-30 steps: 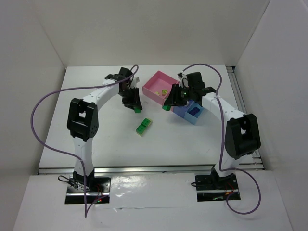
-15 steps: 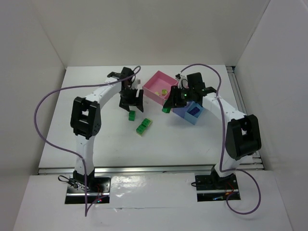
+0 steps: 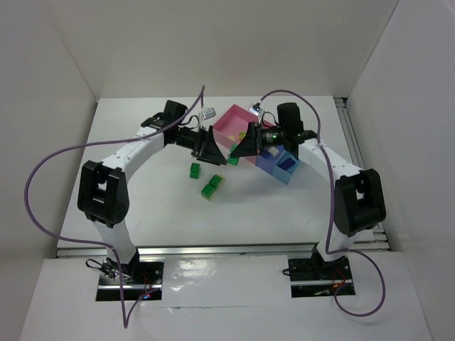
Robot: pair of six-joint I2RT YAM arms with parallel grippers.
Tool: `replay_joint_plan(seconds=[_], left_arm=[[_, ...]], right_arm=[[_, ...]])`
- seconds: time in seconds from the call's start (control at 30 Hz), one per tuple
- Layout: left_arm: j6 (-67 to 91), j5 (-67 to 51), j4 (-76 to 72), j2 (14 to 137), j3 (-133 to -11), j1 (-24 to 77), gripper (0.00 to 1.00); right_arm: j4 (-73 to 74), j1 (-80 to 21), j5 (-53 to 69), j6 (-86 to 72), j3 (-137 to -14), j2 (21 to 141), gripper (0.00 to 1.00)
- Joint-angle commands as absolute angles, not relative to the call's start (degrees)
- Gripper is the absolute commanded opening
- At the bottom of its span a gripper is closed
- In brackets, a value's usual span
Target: Sort the legos into containers by color
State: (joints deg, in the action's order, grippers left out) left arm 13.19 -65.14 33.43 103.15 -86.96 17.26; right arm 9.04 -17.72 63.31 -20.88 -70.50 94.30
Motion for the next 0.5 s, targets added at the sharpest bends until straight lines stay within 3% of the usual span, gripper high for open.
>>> replay_joint_plan(seconds=[0.0, 0.2, 0.3, 0.33, 0.47], left_arm=[[16.78, -72.43, 22.43, 102.74, -84.29, 18.89, 0.87], [20.82, -70.14, 16.71, 102.22, -81.66, 20.13, 0.83], [24.69, -70.75, 11.0, 102.22, -80.34, 20.13, 0.75], [25.57, -70.75, 10.38, 102.74, -80.33, 20.13, 0.68], [26.37, -72.07, 9.23, 104.15, -80.33, 20.65, 0.59]], right_arm=[[-2.8, -18.63, 67.15, -29.68, -68.65, 92.64, 0.09], [-5.27, -19.24, 67.68, -31.82, -68.12, 92.11, 0.09], [-5.27, -19.86, 67.68, -31.82, -68.12, 92.11, 0.09], [-5.27, -20.39, 67.68, -31.82, -68.12, 92.11, 0.09], [-5.8, -20.91, 67.68, -32.34, -68.12, 92.11, 0.09]])
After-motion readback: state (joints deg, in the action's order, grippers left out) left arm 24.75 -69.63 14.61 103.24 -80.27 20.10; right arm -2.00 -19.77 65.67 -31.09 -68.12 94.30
